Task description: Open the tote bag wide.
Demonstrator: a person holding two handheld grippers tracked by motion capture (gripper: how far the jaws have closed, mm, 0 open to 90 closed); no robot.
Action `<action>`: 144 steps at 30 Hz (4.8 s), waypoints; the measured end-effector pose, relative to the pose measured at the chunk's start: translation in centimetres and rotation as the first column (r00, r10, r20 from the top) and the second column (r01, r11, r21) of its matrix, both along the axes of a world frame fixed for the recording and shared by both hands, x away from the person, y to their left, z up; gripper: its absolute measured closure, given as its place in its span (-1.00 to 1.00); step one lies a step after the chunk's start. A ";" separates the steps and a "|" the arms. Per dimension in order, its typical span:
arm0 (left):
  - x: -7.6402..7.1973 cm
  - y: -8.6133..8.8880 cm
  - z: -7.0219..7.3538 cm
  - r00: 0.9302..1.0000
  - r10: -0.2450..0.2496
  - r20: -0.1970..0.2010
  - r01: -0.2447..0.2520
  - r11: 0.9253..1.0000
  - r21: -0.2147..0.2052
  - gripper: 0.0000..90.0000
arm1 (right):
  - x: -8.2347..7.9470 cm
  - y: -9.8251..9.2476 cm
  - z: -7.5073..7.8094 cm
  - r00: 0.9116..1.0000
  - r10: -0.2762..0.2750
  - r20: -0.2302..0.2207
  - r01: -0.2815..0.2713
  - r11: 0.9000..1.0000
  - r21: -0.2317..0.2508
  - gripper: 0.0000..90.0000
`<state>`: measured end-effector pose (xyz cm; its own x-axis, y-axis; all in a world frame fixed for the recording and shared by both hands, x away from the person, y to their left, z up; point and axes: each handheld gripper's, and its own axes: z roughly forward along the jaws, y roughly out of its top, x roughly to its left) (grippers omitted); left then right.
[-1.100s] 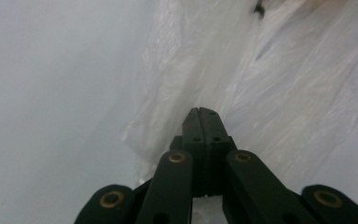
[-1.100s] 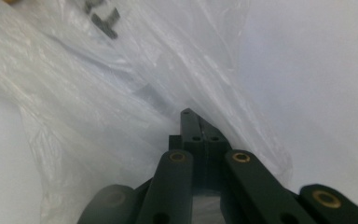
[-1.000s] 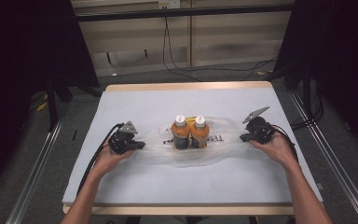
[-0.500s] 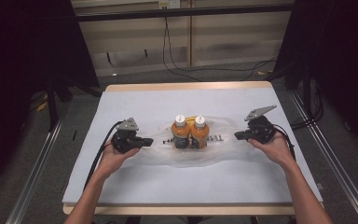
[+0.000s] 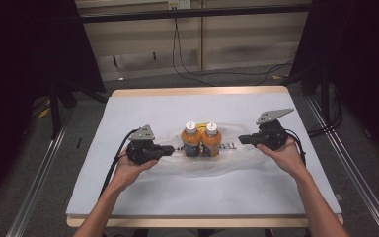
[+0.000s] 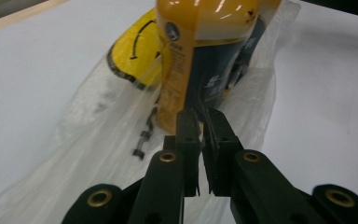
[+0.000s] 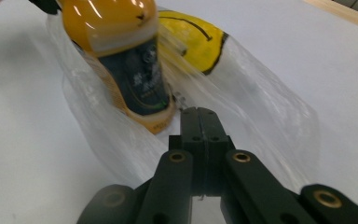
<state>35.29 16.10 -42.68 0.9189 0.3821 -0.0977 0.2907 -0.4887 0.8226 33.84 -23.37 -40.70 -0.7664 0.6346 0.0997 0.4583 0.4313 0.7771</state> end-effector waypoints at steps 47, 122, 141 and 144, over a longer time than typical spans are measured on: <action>-1.4 -8.0 -5.4 0.998 -0.065 -0.013 0.066 0.992 0.110 1.00 | 7.5 8.0 -6.9 0.986 0.062 -0.154 -0.078 0.991 -0.104 1.00; -6.5 -8.1 -5.5 0.962 -0.266 -0.056 0.271 0.951 0.150 1.00 | 14.8 12.8 -7.4 0.977 -0.174 -0.125 0.156 0.978 -0.136 1.00; -5.6 -7.1 -4.3 0.972 -0.221 -0.080 0.224 0.974 0.030 1.00 | 13.7 12.1 -6.2 0.979 -0.161 -0.122 0.157 0.987 -0.045 1.00; -5.4 -6.6 -3.5 0.982 -0.183 -0.048 0.184 0.983 0.026 1.00 | 12.9 11.6 -5.1 0.986 -0.141 -0.084 0.140 0.990 -0.022 1.00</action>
